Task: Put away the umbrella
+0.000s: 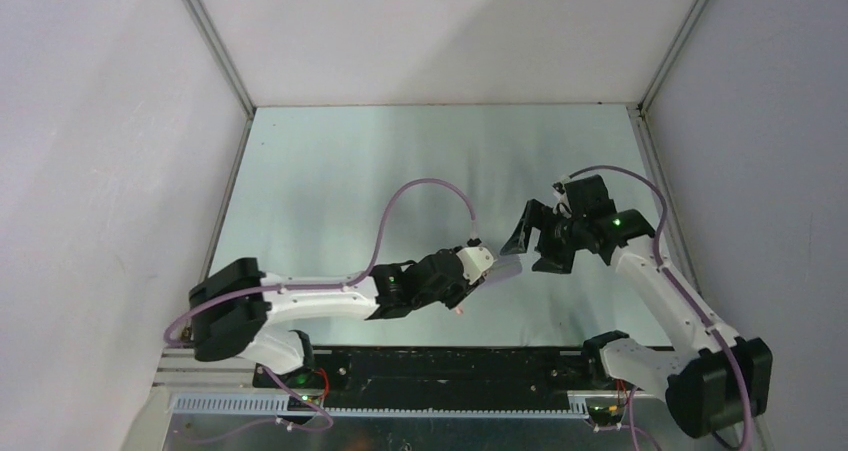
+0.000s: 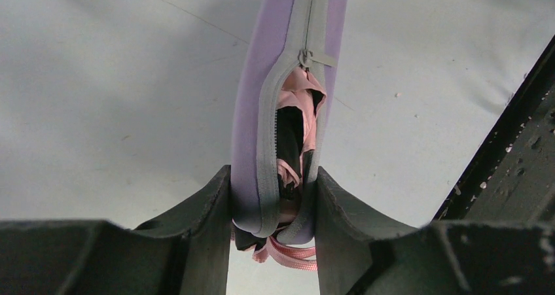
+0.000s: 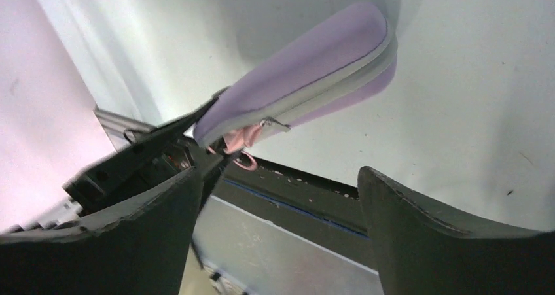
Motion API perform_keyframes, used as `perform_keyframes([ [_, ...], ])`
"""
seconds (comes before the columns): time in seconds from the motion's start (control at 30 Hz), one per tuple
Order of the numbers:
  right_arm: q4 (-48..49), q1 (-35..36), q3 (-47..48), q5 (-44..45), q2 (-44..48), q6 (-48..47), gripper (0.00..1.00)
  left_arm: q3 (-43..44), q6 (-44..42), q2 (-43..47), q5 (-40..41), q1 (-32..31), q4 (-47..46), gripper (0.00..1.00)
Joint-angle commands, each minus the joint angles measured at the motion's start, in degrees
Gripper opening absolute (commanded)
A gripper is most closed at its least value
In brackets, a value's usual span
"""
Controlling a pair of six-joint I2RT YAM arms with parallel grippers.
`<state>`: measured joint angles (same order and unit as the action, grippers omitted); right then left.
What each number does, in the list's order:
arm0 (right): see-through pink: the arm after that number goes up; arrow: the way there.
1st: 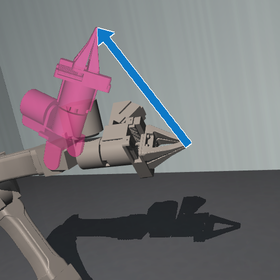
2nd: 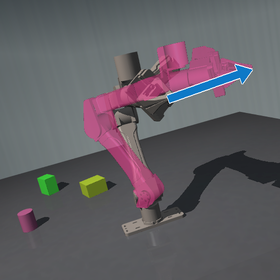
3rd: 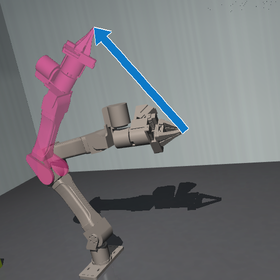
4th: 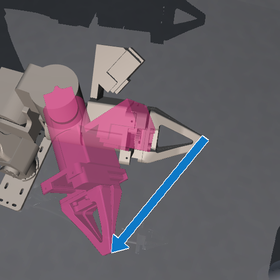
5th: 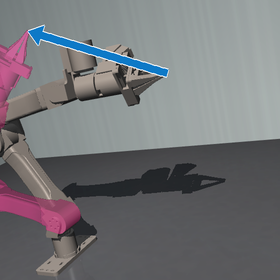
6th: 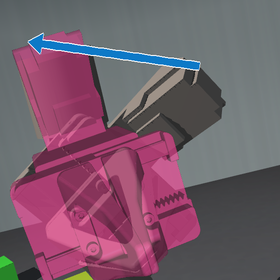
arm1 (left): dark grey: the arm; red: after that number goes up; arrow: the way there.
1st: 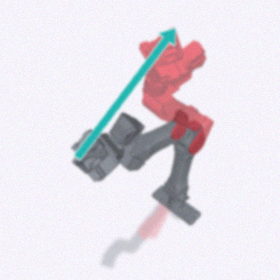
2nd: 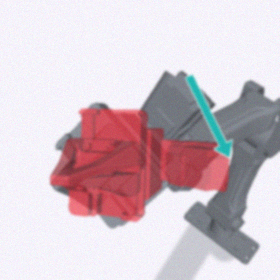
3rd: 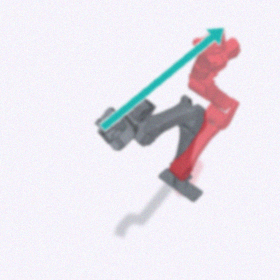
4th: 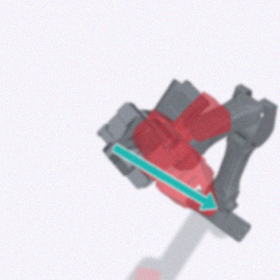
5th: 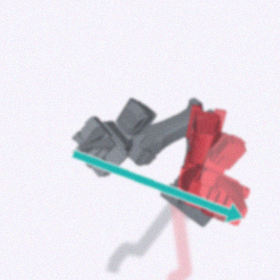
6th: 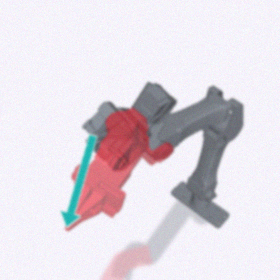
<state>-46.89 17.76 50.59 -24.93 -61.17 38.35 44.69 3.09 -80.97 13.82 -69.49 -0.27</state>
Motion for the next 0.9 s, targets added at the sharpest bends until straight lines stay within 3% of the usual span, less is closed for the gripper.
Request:
perform_keyframes([
  [0.0, -0.59, -0.82, 1.15, 2.20, -4.82, 10.28, 0.96, 1.12, 2.85, -2.78, -4.58, 0.15, -11.45, 0.00],
  [0.27, 4.68, -1.29, -3.23, -1.33, -14.73, 29.74, 0.99, 1.30, 3.71, -6.40, -8.25, 0.15, -12.62, 0.00],
  [0.43, 8.55, -1.55, -7.53, -4.84, -21.25, 33.83, 0.98, 1.29, 5.77, -7.83, -10.56, 0.15, -13.02, 0.09],
  [0.5, 7.94, -1.56, -8.50, -5.53, -23.78, 33.48, 0.93, 1.41, 6.27, -8.26, -11.14, 0.15, -12.99, 0.11],
  [0.57, 9.53, -1.43, -9.61, -5.73, -24.93, 33.88, 0.84, 1.62, 6.60, -8.76, -12.42, 0.15, -12.92, 0.18],
  [0.77, 11.92, -2.29, -9.85, -3.72, -25.08, 29.89, 0.62, 2.01, 8.10, -7.83, -14.06, 0.34, -12.24, 0.67],
  [0.87, 12.60, -2.78, -9.59, -3.10, -24.30, 26.20, 0.56, 2.00, 9.85, -6.41, -14.50, 1.84, -11.61, 0.73],
])
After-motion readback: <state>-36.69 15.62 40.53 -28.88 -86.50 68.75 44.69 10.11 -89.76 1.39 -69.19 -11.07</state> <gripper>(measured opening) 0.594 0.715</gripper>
